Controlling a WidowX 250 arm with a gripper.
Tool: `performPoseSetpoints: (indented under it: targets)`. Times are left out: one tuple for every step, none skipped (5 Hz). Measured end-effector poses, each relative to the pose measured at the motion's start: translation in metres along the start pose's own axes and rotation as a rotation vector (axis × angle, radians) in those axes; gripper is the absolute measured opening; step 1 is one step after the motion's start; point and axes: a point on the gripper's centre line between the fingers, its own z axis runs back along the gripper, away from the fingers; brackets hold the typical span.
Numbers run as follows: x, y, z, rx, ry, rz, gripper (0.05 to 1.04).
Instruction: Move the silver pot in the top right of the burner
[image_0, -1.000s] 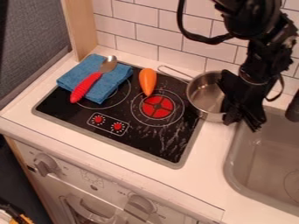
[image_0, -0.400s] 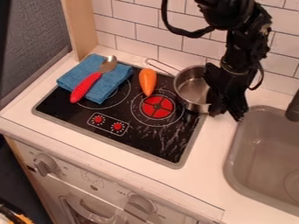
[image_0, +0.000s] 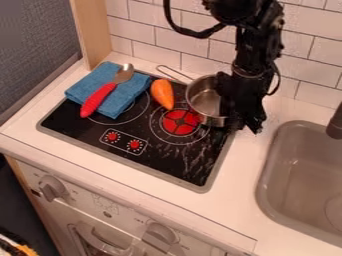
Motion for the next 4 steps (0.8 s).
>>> performPoseSetpoints:
  targets:
    - [-0.008,0.005,0.024,-0.022,-0.026,0.017,0.567]
    - [-0.011,0.01,0.047,-0.065,-0.085,0.081,0.866]
    - [-0.027,0.016,0.078,-0.092,-0.159,0.206,1.011]
    - [-0.04,0.019,0.076,-0.089,-0.124,0.322,1.007]
